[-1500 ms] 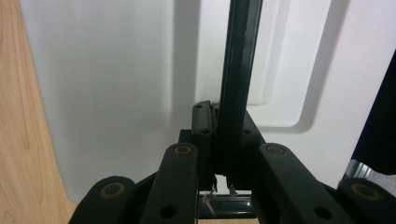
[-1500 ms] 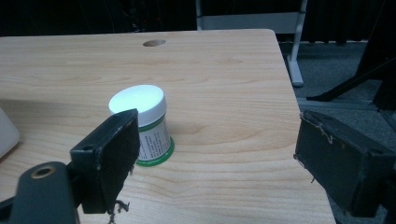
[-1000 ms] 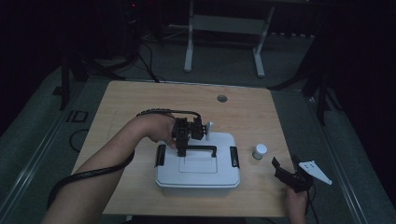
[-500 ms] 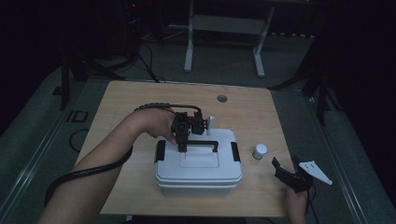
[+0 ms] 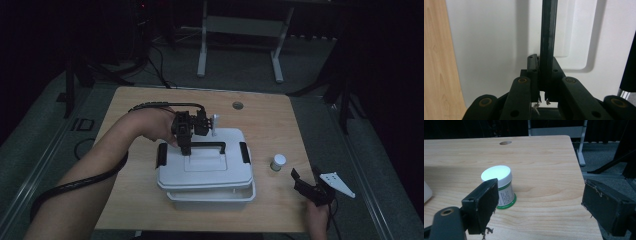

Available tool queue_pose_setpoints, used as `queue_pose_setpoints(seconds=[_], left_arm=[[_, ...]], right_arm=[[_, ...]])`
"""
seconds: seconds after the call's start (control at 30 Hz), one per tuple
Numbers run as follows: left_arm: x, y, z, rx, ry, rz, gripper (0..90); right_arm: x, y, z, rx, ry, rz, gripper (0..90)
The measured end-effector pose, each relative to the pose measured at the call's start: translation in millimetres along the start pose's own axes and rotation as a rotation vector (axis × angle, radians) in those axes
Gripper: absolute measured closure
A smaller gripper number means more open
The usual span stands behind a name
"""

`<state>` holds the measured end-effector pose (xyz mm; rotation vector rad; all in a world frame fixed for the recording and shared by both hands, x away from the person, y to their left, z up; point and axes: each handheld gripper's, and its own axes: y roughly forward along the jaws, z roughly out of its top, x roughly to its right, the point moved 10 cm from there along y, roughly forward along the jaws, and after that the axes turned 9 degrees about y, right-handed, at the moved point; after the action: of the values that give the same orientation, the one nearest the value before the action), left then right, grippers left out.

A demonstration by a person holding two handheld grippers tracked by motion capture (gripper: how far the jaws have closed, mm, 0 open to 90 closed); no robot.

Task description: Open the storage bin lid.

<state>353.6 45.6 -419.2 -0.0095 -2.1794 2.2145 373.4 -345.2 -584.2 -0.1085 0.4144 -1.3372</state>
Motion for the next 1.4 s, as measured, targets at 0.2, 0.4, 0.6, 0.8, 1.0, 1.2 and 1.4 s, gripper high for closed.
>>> queue_pose_setpoints(seconds=[0.2, 0.4, 0.6, 0.8, 1.0, 1.2, 1.4], left_arm=[[0.9, -6.5, -20.0, 0.005, -0.039, 0.009, 83.7], [1.3, -11.4, -45.9, 0.008, -0.089, 0.022, 83.7], [2.1, -13.1, -73.7, 0.003, -0.142, 0.033, 83.7], [3.7, -16.4, -101.9, 0.007, -0.198, 0.044, 83.7], [5.2, -21.3, -128.0, 0.027, -0.266, 0.056, 83.7], [7.3, -22.5, -150.8, 0.044, -0.316, 0.067, 83.7], [8.8, -19.2, -171.7, 0.059, -0.369, 0.075, 83.7]], right_arm=[[0.1, 0.2, -0.2, -0.003, -0.001, -0.003, 13.6], [0.1, 0.4, -0.3, -0.004, -0.004, -0.006, 13.6], [0.1, 0.4, -0.3, -0.003, -0.005, -0.008, 13.6], [-0.1, 0.2, -0.3, -0.002, -0.008, -0.009, 13.6], [-0.2, 0.2, -0.2, 0.000, -0.011, -0.010, 13.6], [-0.7, -0.3, 0.4, 0.006, -0.011, -0.005, 13.6], [-1.2, -1.0, 1.3, 0.014, -0.010, 0.001, 13.6]])
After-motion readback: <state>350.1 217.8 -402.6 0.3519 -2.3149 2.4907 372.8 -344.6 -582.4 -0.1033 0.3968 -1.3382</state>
